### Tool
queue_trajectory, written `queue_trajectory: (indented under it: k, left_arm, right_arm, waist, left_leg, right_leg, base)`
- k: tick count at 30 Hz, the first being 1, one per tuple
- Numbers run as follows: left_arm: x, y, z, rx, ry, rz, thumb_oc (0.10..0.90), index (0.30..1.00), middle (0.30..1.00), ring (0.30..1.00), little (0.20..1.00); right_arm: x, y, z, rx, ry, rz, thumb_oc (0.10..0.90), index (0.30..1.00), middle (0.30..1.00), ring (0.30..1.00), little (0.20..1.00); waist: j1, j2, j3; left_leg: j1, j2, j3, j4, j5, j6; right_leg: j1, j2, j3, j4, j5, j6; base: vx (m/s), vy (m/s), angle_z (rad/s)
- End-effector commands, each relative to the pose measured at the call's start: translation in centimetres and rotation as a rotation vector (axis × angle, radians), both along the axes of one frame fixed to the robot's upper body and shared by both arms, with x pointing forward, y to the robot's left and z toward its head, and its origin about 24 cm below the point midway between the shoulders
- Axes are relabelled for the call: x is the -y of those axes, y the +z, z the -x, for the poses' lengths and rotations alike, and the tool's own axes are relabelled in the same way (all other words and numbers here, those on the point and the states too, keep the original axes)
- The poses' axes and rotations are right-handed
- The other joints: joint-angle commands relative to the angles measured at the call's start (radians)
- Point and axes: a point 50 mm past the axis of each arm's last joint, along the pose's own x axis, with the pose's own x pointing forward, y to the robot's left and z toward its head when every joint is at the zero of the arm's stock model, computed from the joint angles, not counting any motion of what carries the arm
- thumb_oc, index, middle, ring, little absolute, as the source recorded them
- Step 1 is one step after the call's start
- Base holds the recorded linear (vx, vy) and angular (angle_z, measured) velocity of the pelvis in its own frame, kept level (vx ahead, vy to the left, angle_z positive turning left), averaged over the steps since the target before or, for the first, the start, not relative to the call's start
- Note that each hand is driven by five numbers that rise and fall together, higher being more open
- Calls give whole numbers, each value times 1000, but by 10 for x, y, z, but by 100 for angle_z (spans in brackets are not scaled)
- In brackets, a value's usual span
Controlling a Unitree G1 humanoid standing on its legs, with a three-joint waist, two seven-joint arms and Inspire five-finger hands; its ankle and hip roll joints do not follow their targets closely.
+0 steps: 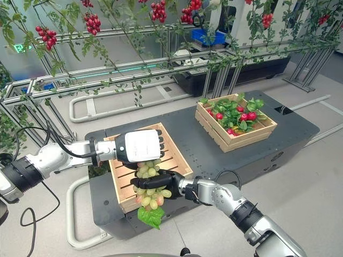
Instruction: Pick up the fruits from the basket on one side to the basket on the other side
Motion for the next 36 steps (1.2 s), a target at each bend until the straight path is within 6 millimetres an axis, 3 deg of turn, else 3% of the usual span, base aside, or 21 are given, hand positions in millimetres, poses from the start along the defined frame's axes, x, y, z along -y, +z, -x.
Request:
queue_trajectory:
  k: [1, 9, 16, 27, 30, 31, 34, 36]
  left_arm:
    - [15, 47, -18, 146, 3, 213, 800, 900, 900, 900, 900]
    - [0, 45, -22, 162, 74, 202, 800, 900, 900, 900, 900]
    - [-25, 45, -29, 191, 153, 194, 800, 900, 900, 900, 900]
    - [-92, 56, -39, 230, 406, 225, 800, 900, 900, 900, 900]
    - [-101, 58, -39, 239, 452, 254, 800, 900, 900, 900, 900]
    - [-116, 64, -39, 250, 520, 334, 800, 900, 900, 900, 900]
    - [-130, 73, -39, 247, 603, 505, 800, 900, 900, 900, 900]
    - [-144, 75, -37, 194, 685, 736, 800, 900, 900, 900, 900]
  right_arm:
    - [-24, 65, -27, 155, -28, -354, 400, 300, 300, 300, 300]
    - [-9, 61, -31, 176, -72, -326, 400, 300, 300, 300, 300]
    - [13, 55, -35, 187, -130, -292, 400, 300, 300, 300, 300]
    - [57, 38, -35, 147, -282, -262, 400, 300, 300, 300, 300]
    - [63, 36, -34, 147, -307, -265, 400, 300, 300, 300, 300]
    - [70, 35, -34, 153, -339, -265, 400, 300, 300, 300, 300]
    - [77, 34, -34, 176, -376, -258, 400, 300, 300, 300, 300]
    - [82, 36, -34, 227, -425, -254, 400, 300, 300, 300, 300]
  waist:
    - [8, -13, -37]
    - [4, -14, -40]
    - [-4, -11, -44]
    - [-16, -1, -46]
    - [-18, 1, -46]
    - [-19, 2, -43]
    - [-19, 3, -41]
    - [-17, 2, -35]
  left_leg:
    - [14, 2, -47, 2, -111, -7]
    - [14, 4, -40, 2, -109, -9]
    - [14, 6, -29, 2, -108, -10]
    - [12, 10, -12, 2, -104, -15]
    - [11, 11, -11, 2, -103, -15]
    - [10, 11, -10, 2, -102, -16]
    - [7, 12, -10, 2, -101, -17]
    - [5, 12, -10, 2, -101, -16]
  right_leg:
    - [96, -52, -30, 2, -121, 47]
    - [93, -52, -26, 2, -116, 49]
    - [89, -52, -22, 2, -113, 50]
    - [83, -56, -18, 2, -107, 53]
    - [81, -56, -16, 2, -106, 54]
    - [79, -56, -14, 2, -105, 53]
    - [76, -56, -12, 2, -104, 53]
    - [74, -55, -9, 2, -105, 50]
  base:
    - [0, 0, 0]
    - [0, 0, 0]
    - [0, 0, 0]
    - [0, 0, 0]
    - [0, 0, 0]
    - [0, 0, 0]
    - [0, 0, 0]
    - [-7, -8, -2]
